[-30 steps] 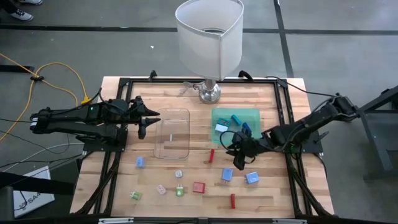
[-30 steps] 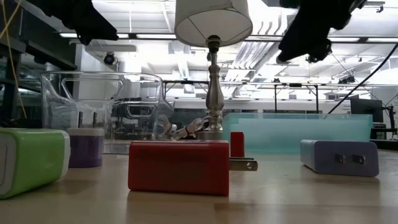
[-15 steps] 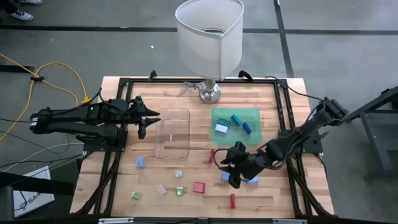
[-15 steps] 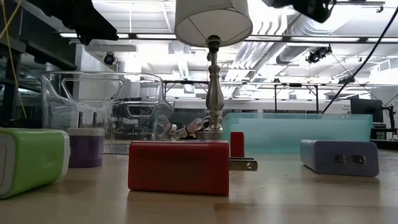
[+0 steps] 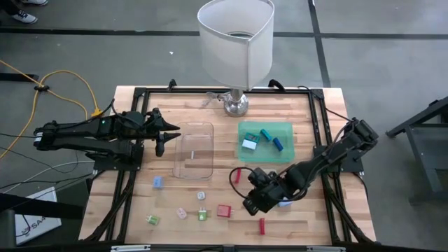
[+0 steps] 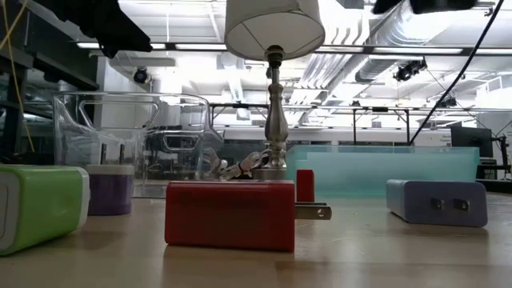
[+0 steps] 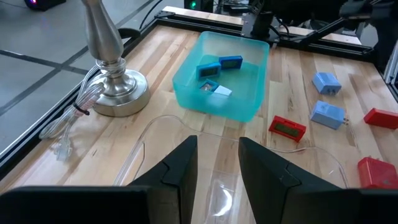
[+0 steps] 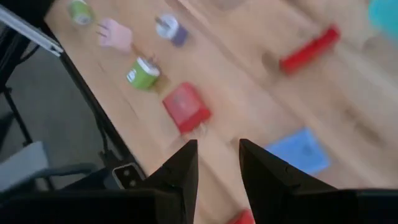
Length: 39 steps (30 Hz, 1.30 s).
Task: Pick & Place Office items
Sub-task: Put the bottom red timer into the green bin
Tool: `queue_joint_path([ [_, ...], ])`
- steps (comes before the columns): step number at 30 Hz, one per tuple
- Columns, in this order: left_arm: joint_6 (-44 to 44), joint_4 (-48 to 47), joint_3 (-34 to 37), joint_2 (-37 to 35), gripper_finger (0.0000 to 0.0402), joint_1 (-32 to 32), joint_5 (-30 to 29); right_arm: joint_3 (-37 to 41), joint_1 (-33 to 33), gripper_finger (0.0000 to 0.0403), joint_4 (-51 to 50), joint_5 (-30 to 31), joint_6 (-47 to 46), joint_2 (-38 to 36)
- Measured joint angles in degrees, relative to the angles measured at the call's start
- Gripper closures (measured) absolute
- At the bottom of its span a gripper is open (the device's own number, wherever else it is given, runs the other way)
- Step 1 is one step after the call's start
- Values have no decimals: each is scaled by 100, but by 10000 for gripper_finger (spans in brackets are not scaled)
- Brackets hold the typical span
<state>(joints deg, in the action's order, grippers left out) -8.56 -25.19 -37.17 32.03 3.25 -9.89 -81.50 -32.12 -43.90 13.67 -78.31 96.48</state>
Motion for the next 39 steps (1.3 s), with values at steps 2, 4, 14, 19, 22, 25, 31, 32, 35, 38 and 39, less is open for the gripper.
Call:
queue_joint_path([
  [2, 0, 0, 0, 0, 291, 1, -2, -4, -2, 300, 9, -233, -391, 70],
  [4, 0, 0, 0, 0, 291, 1, 0, -5, -4, 300, 9, -541, -786, 127],
  [14, 0, 0, 1, 0, 291, 0, 0, -4, -99, 300, -257, -2246, -2591, 506],
  [19, 0, 0, 0, 0, 291, 0, -2, -4, -350, 300, -158, -2356, -3325, 755],
  [22, 0, 0, 0, 0, 291, 1, -2, -4, -498, 300, -28, -2156, -3723, 890],
  [25, 0, 0, 0, 0, 291, 0, -2, -4, -597, 300, 120, -1940, -4066, 1013],
  [31, 0, 0, 0, 0, 291, 1, -2, -5, -667, 300, 194, -1771, -4501, 1257],
  [32, 0, 0, 0, 0, 291, 0, -2, -3, -667, 300, 185, -1769, -4510, 1295],
  [35, 0, 0, 0, 0, 291, 1, -2, -3, -644, 300, 225, -1809, -4545, 1391],
  [38, 0, 0, 1, 0, 291, -1, -2, -2, -638, 300, 181, -1817, -4628, 1429],
  [39, 0, 0, 0, 0, 291, 1, -2, -4, -630, 300, 213, -1825, -4641, 1439],
])
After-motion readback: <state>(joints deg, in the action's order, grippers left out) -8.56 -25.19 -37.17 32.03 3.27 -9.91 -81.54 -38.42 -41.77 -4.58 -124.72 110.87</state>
